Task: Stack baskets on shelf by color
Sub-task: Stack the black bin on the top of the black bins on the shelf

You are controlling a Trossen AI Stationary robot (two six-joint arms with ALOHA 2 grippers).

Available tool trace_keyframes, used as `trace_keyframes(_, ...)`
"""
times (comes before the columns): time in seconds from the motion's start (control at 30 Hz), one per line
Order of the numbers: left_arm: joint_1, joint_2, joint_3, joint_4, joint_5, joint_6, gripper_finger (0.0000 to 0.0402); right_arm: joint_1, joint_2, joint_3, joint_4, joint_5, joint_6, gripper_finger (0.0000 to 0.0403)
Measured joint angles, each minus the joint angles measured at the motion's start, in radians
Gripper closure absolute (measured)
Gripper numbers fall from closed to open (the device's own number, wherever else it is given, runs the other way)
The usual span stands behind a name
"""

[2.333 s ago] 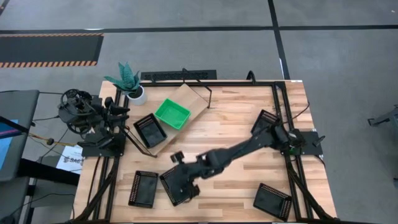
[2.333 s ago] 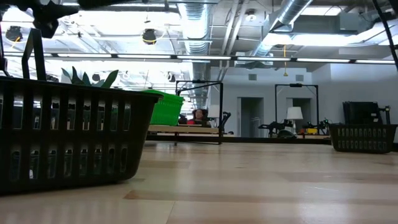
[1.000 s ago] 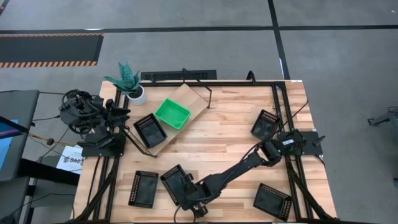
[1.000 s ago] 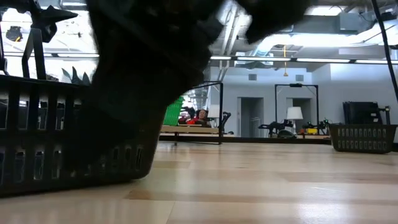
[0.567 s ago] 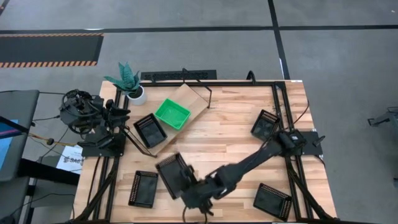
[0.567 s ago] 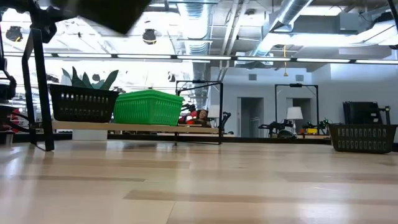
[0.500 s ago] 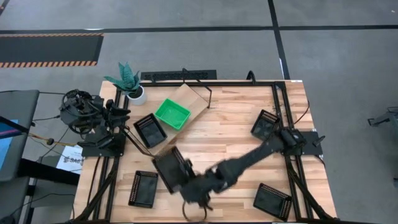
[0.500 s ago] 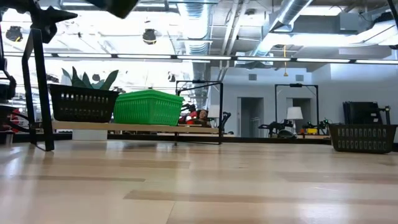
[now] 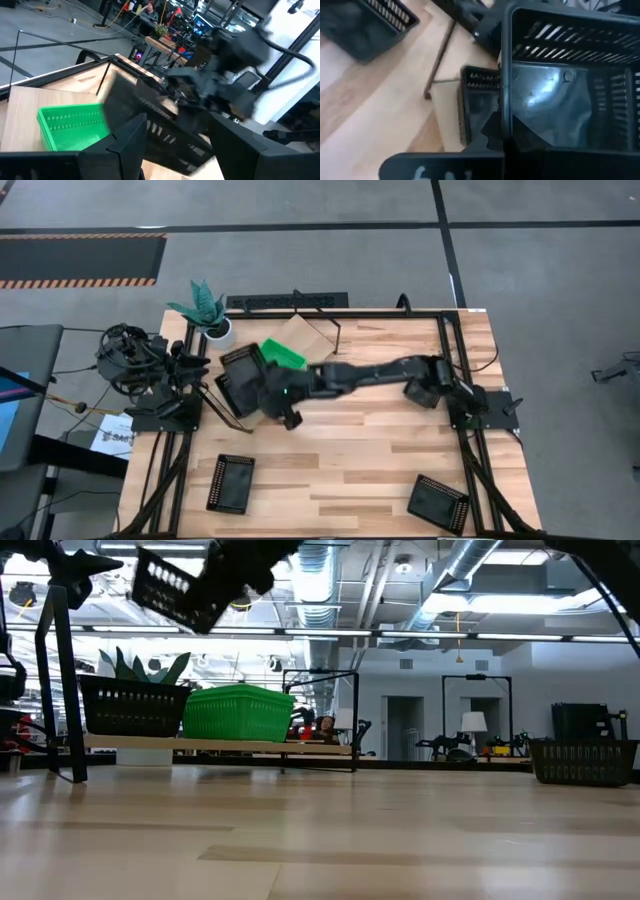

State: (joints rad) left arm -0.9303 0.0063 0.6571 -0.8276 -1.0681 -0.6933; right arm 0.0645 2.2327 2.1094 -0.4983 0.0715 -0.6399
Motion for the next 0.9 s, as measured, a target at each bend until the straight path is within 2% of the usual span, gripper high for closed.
trace_keyframes(0.17,0.000,0.000,0.000,-0.009,0.012,0.000,0.0203,-0.049,0.026,0.004,0.105,-0.142,0.014,0.0397)
trace_keyframes(0.3,0.000,0.000,0.000,-0.023,0.004,0.000,0.0203,-0.060,0.046,-0.002,0.134,-0.202,0.018,0.0399)
trace_keyframes(0.9,0.000,0.000,0.000,-0.031,-0.030,-0.003,0.0203,-0.066,0.081,-0.001,0.161,-0.206,0.041,0.0396)
